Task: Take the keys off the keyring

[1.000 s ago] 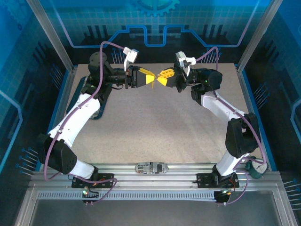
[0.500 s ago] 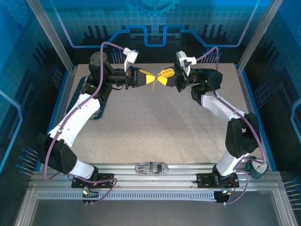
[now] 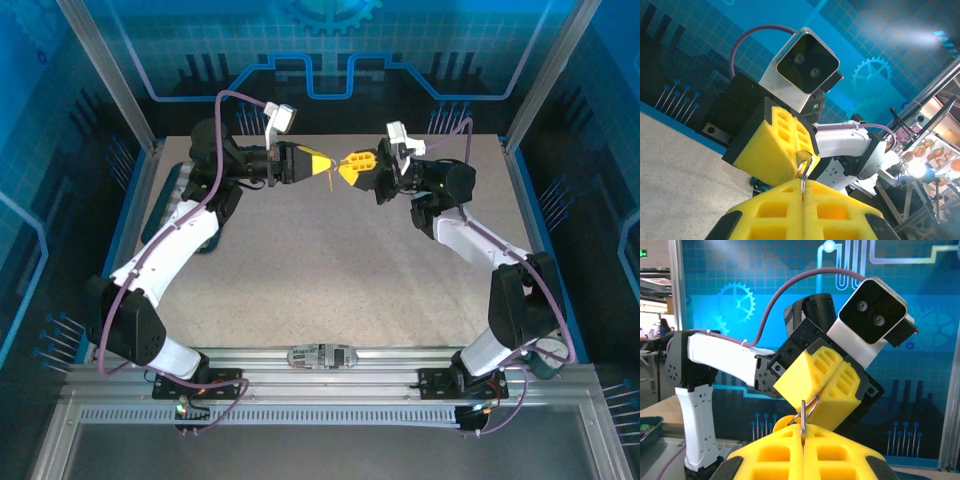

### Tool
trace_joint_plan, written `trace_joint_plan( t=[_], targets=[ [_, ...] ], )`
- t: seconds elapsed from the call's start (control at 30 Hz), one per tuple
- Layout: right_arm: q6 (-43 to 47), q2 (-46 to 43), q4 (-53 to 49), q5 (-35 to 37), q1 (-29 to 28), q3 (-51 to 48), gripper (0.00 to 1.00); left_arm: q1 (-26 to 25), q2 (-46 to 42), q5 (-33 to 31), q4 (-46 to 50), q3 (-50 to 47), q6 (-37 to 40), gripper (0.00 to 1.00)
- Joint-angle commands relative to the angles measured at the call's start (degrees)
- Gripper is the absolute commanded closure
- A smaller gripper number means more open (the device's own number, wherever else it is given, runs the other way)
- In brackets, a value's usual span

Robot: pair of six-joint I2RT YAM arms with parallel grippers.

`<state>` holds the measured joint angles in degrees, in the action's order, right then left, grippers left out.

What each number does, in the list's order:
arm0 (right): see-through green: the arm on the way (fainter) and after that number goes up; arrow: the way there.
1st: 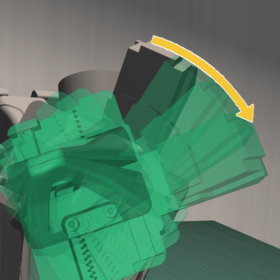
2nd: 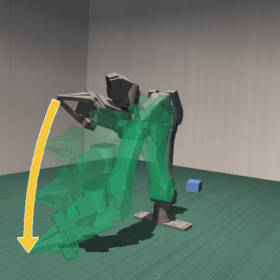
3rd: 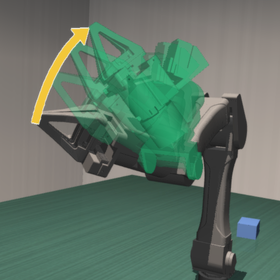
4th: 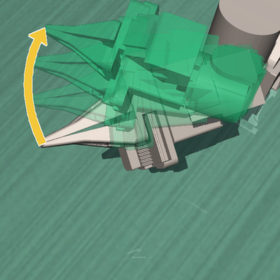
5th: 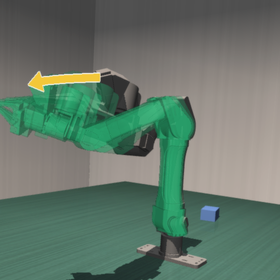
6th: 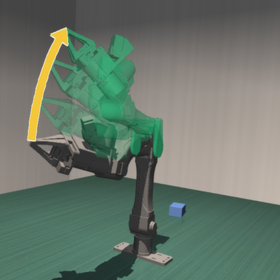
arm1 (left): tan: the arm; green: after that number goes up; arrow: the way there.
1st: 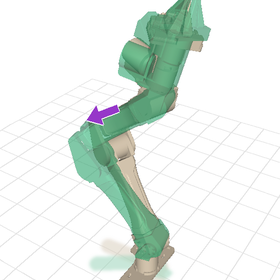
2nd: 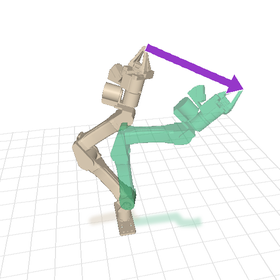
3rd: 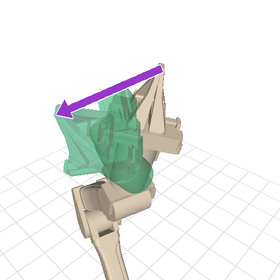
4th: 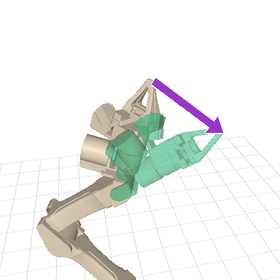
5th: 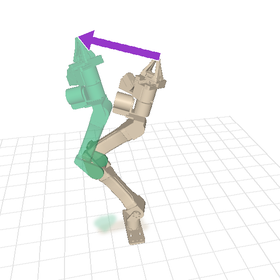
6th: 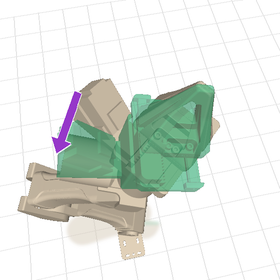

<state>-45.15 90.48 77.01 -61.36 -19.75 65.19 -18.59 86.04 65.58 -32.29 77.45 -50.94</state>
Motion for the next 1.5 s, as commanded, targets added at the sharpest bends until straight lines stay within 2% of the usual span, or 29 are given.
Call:
trace_joint_plan(
  t=[0.0,0.1,0.13,0.2,0.37,0.5,0.63,0.73,0.8,1.03,1.2,1.3,1.47],
  targets=[
    [7.0,-3.2,-2.5,1.7,-0.5,-1.2,1.00,1.1,0.0,-2.7,-5.9,-0.4,-3.2,1.00],
    [8.1,-3.9,-4.3,2.1,-0.6,-0.8,1.00,1.1,-0.2,-2.2,-5.1,-0.8,-2.6,1.00],
    [8.3,-4.0,-5.1,2.2,-0.4,-0.6,1.00,1.1,-0.3,-2.2,-4.8,-0.9,-2.1,0.94],
    [8.2,-4.0,-6.7,1.8,-0.3,0.1,1.00,1.2,-0.7,-2.5,-3.9,-1.4,-1.1,0.74],
    [8.8,-4.9,-11.6,1.6,0.2,0.5,1.00,3.3,-3.0,-4.9,1.5,-3.6,4.3,0.56],
    [15.8,-7.6,-24.9,2.5,0.0,0.5,1.00,6.2,-5.7,-8.7,7.9,-6.2,10.3,0.54],
    [25.9,-11.0,-44.4,6.1,-0.5,2.2,1.00,6.3,-9.8,-15.8,21.7,-6.3,23.6,0.47],
    [34.0,-13.0,-58.2,9.7,-1.7,4.2,1.00,6.2,-12.4,-19.8,24.6,-7.6,29.2,0.44],
    [36.5,-13.5,-63.7,10.8,-2.2,5.1,1.00,6.2,-13.2,-20.1,24.9,-8.2,30.7,0.42],
    [37.7,-13.3,-69.9,12.0,-3.6,6.4,1.00,3.8,-13.0,-14.5,24.3,-8.7,34.4,0.41],
    [38.5,-13.4,-72.3,11.7,-4.7,7.3,1.00,0.6,-12.7,-15.3,27.4,-7.9,40.6,0.41],
    [38.6,-13.4,-72.9,11.4,-5.2,7.5,1.00,0.1,-12.8,-14.7,22.6,-9.7,40.0,0.41],
    [38.7,-13.5,-73.1,11.5,-5.8,7.6,1.00,-0.1,-12.7,-15.0,22.5,-9.4,40.4,0.45]
  ],
)
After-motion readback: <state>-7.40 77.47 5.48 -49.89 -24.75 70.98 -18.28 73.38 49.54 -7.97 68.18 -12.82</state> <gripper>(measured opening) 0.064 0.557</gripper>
